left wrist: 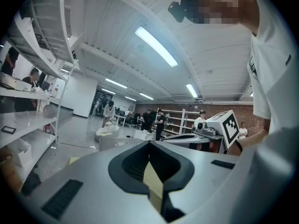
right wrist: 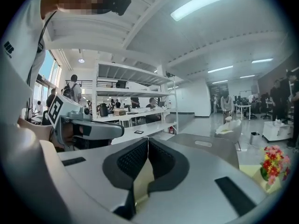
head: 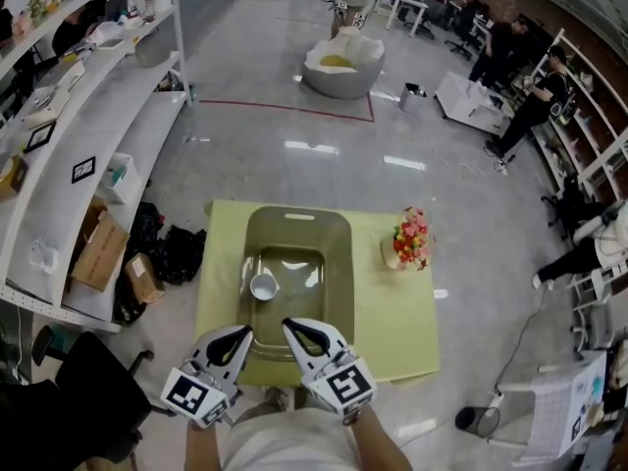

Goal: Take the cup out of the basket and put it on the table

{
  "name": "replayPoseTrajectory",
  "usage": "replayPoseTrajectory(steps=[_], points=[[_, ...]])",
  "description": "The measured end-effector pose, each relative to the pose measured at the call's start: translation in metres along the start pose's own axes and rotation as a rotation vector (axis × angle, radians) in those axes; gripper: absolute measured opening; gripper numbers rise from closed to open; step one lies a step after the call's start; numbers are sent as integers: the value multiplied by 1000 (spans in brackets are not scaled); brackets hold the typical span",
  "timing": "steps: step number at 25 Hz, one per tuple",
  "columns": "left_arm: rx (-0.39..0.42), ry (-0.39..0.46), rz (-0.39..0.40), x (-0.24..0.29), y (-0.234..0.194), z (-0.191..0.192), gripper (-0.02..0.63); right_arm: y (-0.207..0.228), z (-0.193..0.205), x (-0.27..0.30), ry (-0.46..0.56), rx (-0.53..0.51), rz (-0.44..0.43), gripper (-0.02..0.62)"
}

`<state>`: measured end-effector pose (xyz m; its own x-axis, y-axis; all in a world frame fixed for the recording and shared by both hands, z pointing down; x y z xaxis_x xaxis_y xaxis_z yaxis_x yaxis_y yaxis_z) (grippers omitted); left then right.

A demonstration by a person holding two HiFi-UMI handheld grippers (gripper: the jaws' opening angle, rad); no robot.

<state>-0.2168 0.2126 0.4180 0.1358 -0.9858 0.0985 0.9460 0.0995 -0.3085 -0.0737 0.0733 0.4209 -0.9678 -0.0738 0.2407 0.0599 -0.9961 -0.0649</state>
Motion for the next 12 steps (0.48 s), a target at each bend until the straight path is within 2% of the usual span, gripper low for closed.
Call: replayPoseTrajectory(steps=[5, 12], points=[[-3, -6, -18, 14, -10, 0, 8, 30, 9, 21, -80, -13, -46, 9], [-14, -10, -48, 32, -19, -2, 8, 62, 10, 56, -134, -100, -186, 9]])
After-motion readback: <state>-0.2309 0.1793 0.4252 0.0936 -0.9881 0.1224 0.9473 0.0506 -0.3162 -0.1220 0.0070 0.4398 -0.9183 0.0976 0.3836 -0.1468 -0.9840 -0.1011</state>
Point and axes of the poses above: the fingertips, and each gripper's own axes: x forward along the fingers, y to its right, z out of its underside, the point moved 10 cm from there along -x, backward along the fingers, and after that the axes turned 5 degrees about -x, right-handed, at the moved point
